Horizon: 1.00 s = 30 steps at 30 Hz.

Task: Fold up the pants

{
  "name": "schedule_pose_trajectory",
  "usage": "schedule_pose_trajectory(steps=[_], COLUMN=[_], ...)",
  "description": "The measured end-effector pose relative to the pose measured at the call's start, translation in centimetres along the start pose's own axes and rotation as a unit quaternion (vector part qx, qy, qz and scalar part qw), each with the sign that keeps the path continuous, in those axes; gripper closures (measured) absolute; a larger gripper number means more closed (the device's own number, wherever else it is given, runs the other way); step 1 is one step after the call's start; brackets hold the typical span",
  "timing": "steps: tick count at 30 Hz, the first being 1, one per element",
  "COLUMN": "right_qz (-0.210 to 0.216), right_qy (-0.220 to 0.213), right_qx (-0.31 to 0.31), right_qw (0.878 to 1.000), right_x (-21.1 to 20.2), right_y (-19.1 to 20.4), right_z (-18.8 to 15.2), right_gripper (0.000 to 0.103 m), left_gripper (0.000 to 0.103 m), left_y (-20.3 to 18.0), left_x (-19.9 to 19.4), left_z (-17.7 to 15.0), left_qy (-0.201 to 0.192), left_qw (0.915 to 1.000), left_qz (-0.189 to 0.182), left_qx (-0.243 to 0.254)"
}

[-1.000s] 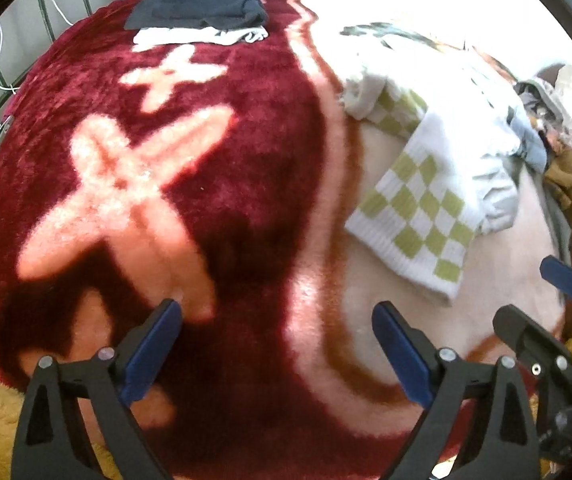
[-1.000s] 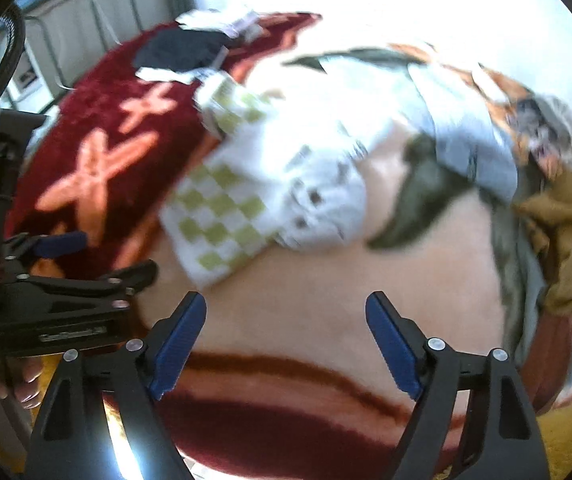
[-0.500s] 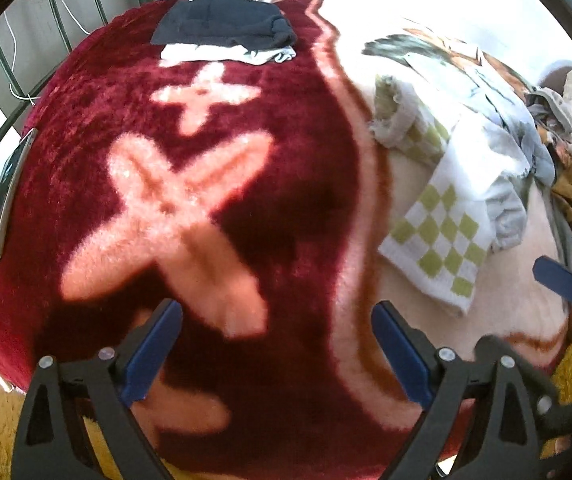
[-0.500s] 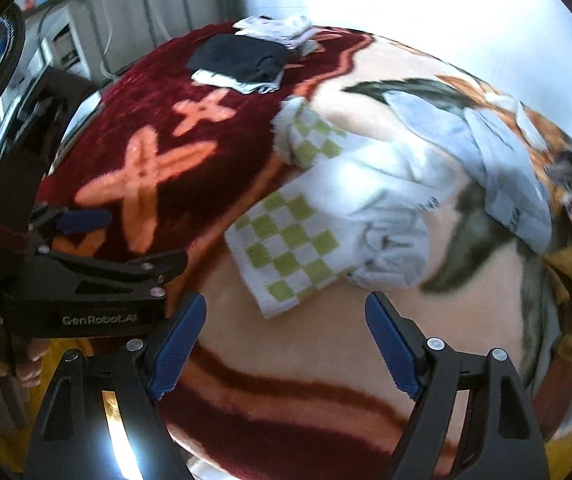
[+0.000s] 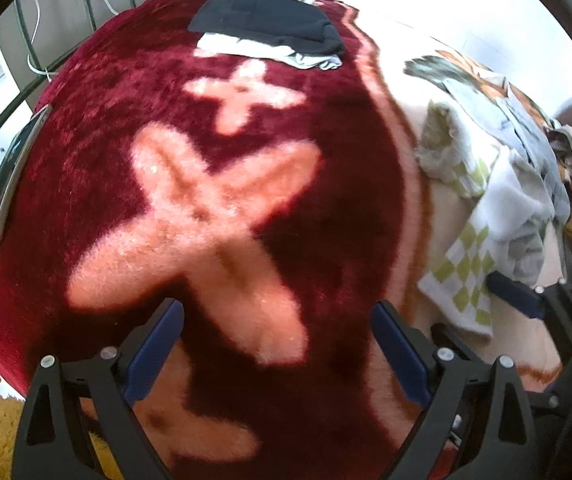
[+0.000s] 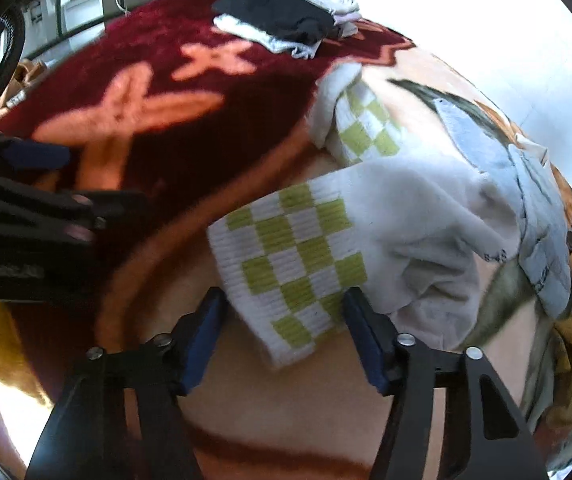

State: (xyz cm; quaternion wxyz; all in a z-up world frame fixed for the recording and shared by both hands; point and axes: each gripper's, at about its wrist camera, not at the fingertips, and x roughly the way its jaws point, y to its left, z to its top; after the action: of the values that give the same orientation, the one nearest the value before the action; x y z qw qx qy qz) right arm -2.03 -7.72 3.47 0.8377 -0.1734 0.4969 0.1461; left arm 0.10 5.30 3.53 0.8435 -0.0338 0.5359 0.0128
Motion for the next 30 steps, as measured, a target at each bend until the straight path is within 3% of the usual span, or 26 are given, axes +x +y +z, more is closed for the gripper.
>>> schedule_pose_trajectory(steps=[2,4,6,22,30], right_qz=[0.002,-0.003,-0.011,0.077,0.177], right_qy=[-0.003,0.002,0.007,-0.056,-0.079], right_qx=[0.016,0.026,0.04,0.141,0.189], right_qw=[1.0,1.0,0.999,0.985,0.963], right_x=[-0.2,-0.4,-0.9,-12.7,-17.2], right_y=[-0.5,-1.1,-2.2,-8.6,-8.3], right_z=[0.3,0.5,0.8,3.5,4.7], right_gripper=[0.051,0.083,0.09,0.093,0.093], left_gripper=[0.006,0.006,0.006,0.006,0.006], left_y=[0.2,0.3,0.3,-2.1,-2.8], left_x=[0.1,0.2,0.2,-1.1,-3.9], left_z=[0.1,0.1,0.0,0.1,0.6], left_qy=[0.003,0.005,0.005,-0.014,-0.028], left_qw=[1.0,0.9999,1.0,0.9992,0.9978], left_qz=[-0.002,-0.003,-0.003,-0.024,-0.046], left_qx=[-0.006,-0.009,-0.007,0.029,0.039])
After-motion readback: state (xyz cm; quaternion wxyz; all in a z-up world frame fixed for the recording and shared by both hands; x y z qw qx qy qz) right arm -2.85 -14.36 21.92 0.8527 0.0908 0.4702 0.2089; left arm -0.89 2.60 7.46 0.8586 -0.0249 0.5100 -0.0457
